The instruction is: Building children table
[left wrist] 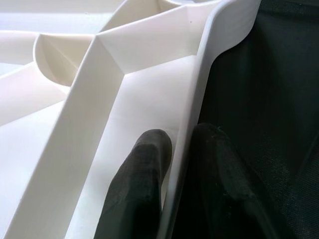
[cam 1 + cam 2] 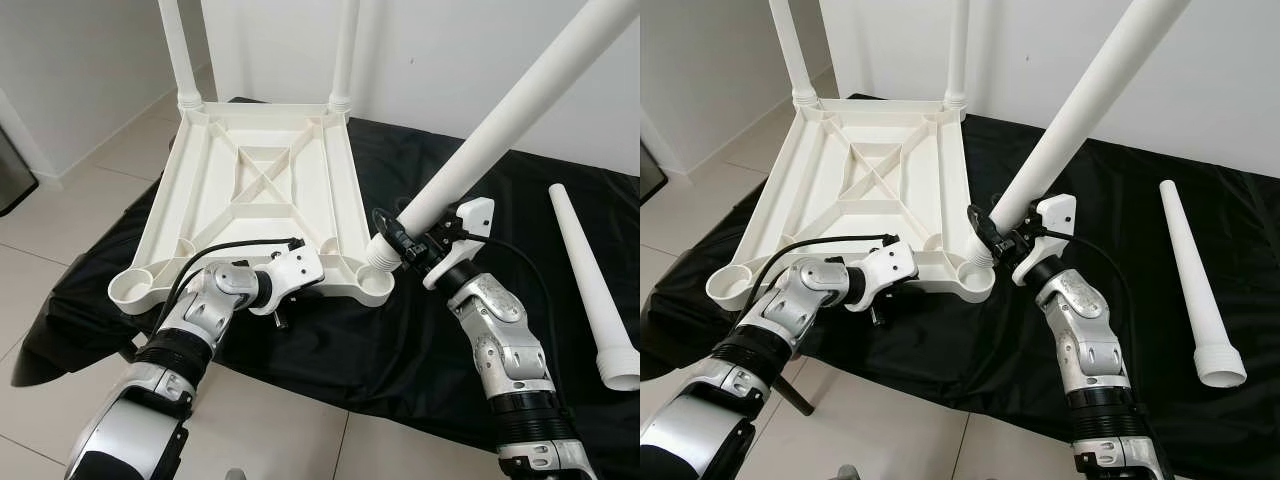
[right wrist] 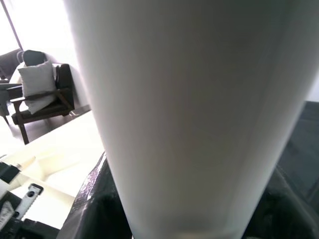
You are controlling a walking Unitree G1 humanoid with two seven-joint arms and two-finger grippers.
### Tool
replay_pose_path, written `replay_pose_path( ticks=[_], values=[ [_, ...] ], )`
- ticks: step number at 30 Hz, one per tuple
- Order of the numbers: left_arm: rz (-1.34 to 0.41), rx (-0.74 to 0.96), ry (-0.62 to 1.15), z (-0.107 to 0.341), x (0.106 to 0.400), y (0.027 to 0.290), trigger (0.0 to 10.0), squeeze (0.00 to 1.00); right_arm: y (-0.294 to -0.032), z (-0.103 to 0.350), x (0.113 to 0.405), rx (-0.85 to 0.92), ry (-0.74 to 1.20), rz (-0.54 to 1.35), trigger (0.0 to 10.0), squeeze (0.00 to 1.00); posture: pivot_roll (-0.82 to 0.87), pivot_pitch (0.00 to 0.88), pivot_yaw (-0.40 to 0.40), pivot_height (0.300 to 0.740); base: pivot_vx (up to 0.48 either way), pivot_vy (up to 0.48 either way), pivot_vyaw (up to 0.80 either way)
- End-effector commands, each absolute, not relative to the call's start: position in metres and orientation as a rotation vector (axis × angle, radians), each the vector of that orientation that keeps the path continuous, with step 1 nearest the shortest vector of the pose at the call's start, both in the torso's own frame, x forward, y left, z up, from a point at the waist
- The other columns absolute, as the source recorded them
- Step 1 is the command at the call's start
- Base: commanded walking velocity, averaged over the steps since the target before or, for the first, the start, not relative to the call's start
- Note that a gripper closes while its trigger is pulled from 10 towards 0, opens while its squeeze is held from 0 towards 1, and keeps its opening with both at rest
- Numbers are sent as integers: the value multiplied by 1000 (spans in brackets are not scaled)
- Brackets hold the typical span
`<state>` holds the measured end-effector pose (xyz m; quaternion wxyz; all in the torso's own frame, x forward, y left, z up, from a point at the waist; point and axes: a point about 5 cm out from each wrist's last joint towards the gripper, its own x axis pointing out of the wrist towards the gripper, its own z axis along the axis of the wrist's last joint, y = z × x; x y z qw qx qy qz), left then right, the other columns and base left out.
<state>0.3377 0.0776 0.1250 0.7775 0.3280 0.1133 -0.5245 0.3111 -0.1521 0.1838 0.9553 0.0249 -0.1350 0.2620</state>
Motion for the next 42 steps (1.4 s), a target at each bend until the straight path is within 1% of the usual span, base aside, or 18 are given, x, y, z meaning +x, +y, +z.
replay_pose_path(
  ticks=[1,10,20,26,33,42],
  values=[
    [-1125,733,259,111,331,74,10000,0,-155,181,311,39,-268,515,10000,0,-29,29,-5,740,0,0,0],
    [-1185,782,201,113,323,62,10000,0,-157,178,305,-1,-248,574,10000,0,-37,30,-3,740,0,0,0],
    [-1202,843,163,110,316,57,10000,0,-172,174,291,-49,-230,620,10000,0,-47,34,2,740,0,0,0],
    [-1204,850,162,109,314,57,10000,0,-169,171,288,-45,-209,641,10000,0,-47,36,5,740,0,0,0],
    [-1217,893,143,107,308,55,10000,0,-161,171,291,-35,-212,665,10000,0,-36,30,0,740,0,0,0],
    [-1222,901,142,104,303,54,10000,0,-157,170,291,-35,-201,692,10000,0,-32,23,-5,740,0,0,0]
  ],
)
